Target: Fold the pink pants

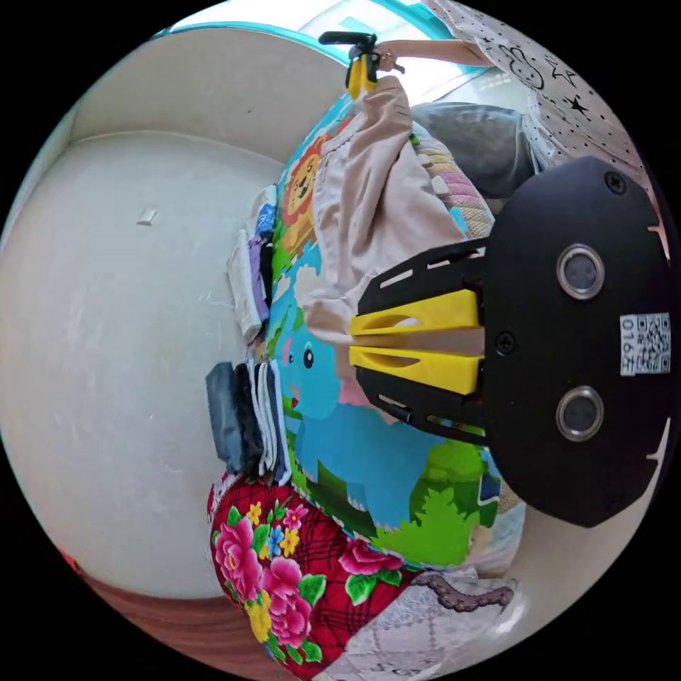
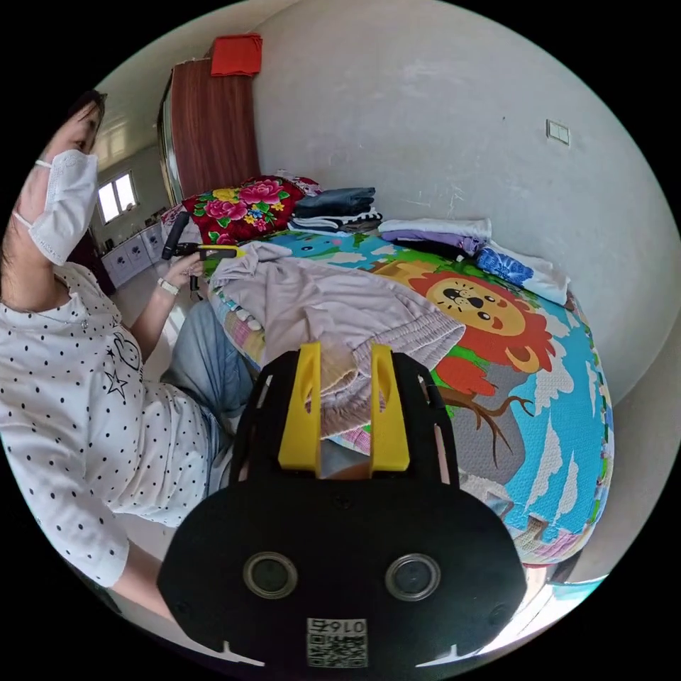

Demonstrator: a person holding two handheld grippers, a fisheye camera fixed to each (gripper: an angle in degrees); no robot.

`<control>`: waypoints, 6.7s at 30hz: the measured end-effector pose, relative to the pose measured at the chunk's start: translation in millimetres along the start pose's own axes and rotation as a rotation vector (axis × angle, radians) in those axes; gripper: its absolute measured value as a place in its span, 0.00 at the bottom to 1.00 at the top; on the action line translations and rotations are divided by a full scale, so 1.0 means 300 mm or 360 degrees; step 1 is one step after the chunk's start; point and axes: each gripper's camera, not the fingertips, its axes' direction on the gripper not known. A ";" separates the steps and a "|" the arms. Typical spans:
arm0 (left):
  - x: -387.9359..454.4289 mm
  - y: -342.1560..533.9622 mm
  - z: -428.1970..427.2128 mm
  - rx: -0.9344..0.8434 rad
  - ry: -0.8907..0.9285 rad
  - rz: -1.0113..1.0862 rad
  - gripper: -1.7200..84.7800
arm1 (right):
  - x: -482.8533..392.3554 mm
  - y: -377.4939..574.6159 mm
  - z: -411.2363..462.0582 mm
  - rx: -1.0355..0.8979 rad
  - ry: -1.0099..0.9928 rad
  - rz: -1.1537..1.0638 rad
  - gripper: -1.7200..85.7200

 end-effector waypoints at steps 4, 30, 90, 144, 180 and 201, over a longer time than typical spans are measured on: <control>-0.147 0.026 -0.087 -0.0041 -0.0268 -0.0050 0.01 | 0.038 -0.040 0.113 -0.0159 -0.0173 0.0065 0.16; -0.103 -0.996 -0.033 0.0808 -0.0479 0.0354 0.01 | 0.031 -0.683 -0.451 0.0598 0.1541 0.0022 0.02; 0.197 -0.437 1.087 -0.0277 0.0540 0.0632 0.01 | 0.103 -0.199 -0.286 -0.0422 0.0671 -0.0165 0.05; -0.016 0.868 0.222 0.0025 -0.0122 -0.0698 0.01 | -0.985 -3.080 -0.310 -0.0596 -0.0443 -0.1103 0.17; -0.096 1.386 0.024 0.0154 0.0000 -0.0904 0.01 | -1.610 -3.757 -0.740 -0.0681 -0.0634 -0.1309 0.03; -0.091 1.347 0.004 0.0301 0.0137 -0.0893 0.01 | -1.584 -3.540 -1.290 -0.0290 -0.0637 -0.1602 0.02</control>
